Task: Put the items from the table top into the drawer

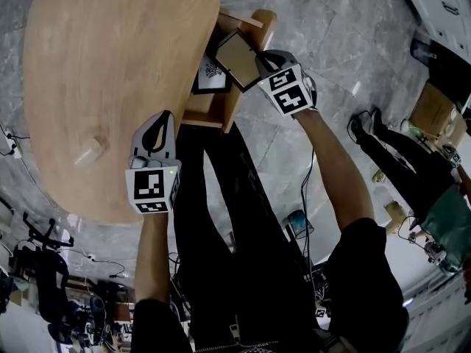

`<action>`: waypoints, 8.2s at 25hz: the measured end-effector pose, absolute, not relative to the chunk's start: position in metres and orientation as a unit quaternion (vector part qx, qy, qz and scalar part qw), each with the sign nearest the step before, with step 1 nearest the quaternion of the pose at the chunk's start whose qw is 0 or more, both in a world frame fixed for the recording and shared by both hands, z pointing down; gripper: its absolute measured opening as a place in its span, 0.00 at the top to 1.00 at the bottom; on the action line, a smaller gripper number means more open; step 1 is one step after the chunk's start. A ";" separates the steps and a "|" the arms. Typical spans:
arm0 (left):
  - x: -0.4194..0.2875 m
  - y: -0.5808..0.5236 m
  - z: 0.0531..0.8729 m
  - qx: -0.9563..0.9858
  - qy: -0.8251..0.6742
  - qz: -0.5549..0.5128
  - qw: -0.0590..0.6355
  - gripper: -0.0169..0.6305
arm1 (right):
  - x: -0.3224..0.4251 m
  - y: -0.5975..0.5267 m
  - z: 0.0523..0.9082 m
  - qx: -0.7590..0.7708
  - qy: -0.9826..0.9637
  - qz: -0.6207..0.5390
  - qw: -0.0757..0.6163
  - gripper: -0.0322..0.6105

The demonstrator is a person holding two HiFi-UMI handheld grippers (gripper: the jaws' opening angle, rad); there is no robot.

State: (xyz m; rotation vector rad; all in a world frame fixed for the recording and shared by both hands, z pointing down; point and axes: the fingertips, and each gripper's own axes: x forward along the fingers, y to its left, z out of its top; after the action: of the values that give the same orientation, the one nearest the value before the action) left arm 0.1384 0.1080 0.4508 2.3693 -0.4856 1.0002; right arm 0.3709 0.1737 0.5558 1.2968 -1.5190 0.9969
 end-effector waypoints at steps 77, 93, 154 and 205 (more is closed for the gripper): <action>-0.053 0.095 0.427 0.801 -0.415 0.281 0.329 0.95 | 0.086 0.026 0.458 0.396 -0.802 0.280 0.348 0.93; -0.138 0.086 0.440 0.772 -0.462 0.246 0.361 0.81 | -0.016 0.016 0.448 0.306 -0.844 0.231 0.376 0.92; -0.176 0.177 0.444 0.735 -0.489 0.172 0.437 0.80 | -0.127 0.062 0.447 -0.162 -0.778 -0.093 0.599 0.92; 0.073 0.157 0.458 0.868 -0.127 0.337 0.343 0.80 | 0.173 0.170 0.479 0.375 -0.759 0.254 0.467 0.92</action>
State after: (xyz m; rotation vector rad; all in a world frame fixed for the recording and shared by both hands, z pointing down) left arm 0.0730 0.1567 0.4583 2.2559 -0.3313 0.8748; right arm 0.1728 0.1697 0.4792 0.9194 -1.8631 0.6242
